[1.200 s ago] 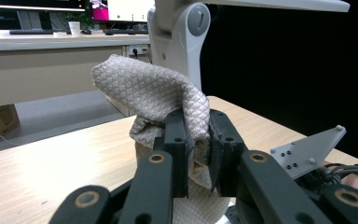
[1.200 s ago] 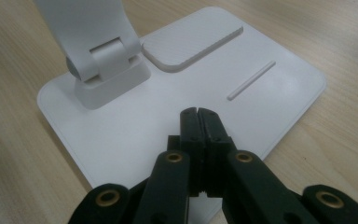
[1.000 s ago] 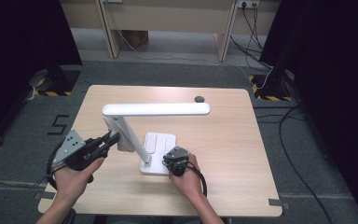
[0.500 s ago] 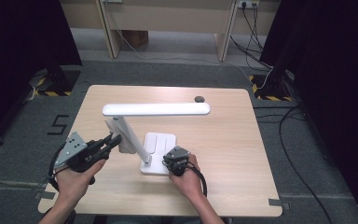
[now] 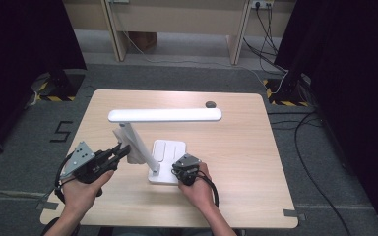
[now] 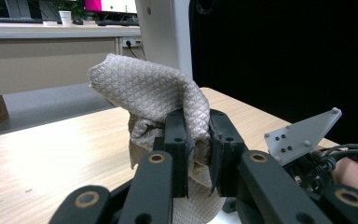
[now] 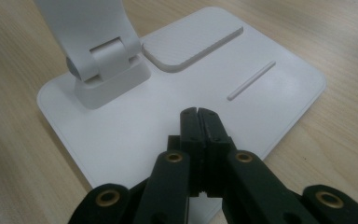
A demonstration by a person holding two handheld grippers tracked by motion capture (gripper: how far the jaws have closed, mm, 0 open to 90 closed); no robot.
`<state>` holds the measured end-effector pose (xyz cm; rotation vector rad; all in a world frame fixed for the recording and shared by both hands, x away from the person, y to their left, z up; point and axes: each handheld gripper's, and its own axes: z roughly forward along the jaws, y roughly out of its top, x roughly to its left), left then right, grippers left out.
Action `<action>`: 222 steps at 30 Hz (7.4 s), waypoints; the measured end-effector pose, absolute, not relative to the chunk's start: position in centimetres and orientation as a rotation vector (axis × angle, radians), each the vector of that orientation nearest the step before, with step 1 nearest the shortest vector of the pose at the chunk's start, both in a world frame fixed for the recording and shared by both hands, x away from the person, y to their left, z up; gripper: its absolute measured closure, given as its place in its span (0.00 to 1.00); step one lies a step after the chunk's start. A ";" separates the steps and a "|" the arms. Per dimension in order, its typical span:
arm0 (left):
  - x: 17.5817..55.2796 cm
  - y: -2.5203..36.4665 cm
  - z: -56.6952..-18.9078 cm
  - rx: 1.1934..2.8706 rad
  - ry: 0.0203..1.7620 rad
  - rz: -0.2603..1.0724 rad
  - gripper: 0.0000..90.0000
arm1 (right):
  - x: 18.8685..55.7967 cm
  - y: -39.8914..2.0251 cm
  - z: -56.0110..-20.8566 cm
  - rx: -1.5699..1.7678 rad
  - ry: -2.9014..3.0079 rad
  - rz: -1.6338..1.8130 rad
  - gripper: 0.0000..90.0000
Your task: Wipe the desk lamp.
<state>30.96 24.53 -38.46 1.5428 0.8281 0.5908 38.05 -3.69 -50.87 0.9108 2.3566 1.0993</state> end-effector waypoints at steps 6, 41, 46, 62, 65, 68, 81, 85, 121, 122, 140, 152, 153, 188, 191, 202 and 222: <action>30.9 24.4 -38.7 1.545 0.834 0.585 0.88 | 38.1 -3.7 -50.9 0.910 2.357 1.098 1.00; 31.0 24.1 -40.0 1.564 0.837 0.565 0.88 | 38.1 -3.6 -50.8 0.909 2.361 1.096 1.00; 31.0 24.0 -40.2 1.559 0.839 0.559 0.88 | 38.0 -3.6 -50.9 0.911 2.359 1.093 1.00; 30.9 23.9 -40.6 1.571 0.831 0.560 0.88 | 38.0 -3.6 -50.8 0.906 2.361 1.090 1.00; 30.9 23.9 -40.6 1.567 0.831 0.560 0.88 | 38.0 -3.6 -50.8 0.910 2.361 1.085 1.00; 30.9 23.9 -40.7 1.569 0.831 0.561 0.88 | 38.0 -3.6 -50.8 0.910 2.362 1.087 1.00; 30.7 23.6 -41.2 1.576 0.827 0.552 0.88 | 38.0 -3.5 -50.7 0.910 2.363 1.077 1.00; 30.7 23.5 -41.4 1.581 0.824 0.547 0.88 | 38.0 -3.5 -50.7 0.907 2.365 1.072 1.00; 31.1 22.5 -44.9 1.640 0.869 0.495 0.88 | 38.0 -3.5 -50.7 0.904 2.367 1.077 1.00; 31.1 22.5 -45.0 1.642 0.871 0.492 0.88 | 38.0 -3.5 -50.7 0.904 2.367 1.077 1.00; 31.3 22.1 -46.0 1.657 0.874 0.473 0.88 | 38.1 -3.5 -50.7 0.902 2.371 1.077 1.00; 31.5 21.9 -46.4 1.666 0.876 0.462 0.88 | 38.1 -3.5 -50.7 0.889 2.376 1.071 1.00; 31.5 21.9 -46.5 1.669 0.876 0.462 0.88 | 38.2 -3.5 -50.7 0.885 2.376 1.070 1.00; 31.8 21.0 -48.2 1.716 0.883 0.437 0.88 | 38.2 -3.5 -50.7 0.881 2.378 1.071 1.00; 31.8 21.0 -48.4 1.725 0.883 0.435 0.88 | 38.2 -3.5 -50.7 0.883 2.377 1.071 1.00; 32.0 20.6 -49.1 1.753 0.878 0.423 0.88 | 38.2 -3.6 -50.7 0.884 2.375 1.075 1.00; 32.4 19.5 -50.4 1.843 0.843 0.366 0.88 | 38.2 -3.5 -50.6 0.878 2.381 1.067 1.00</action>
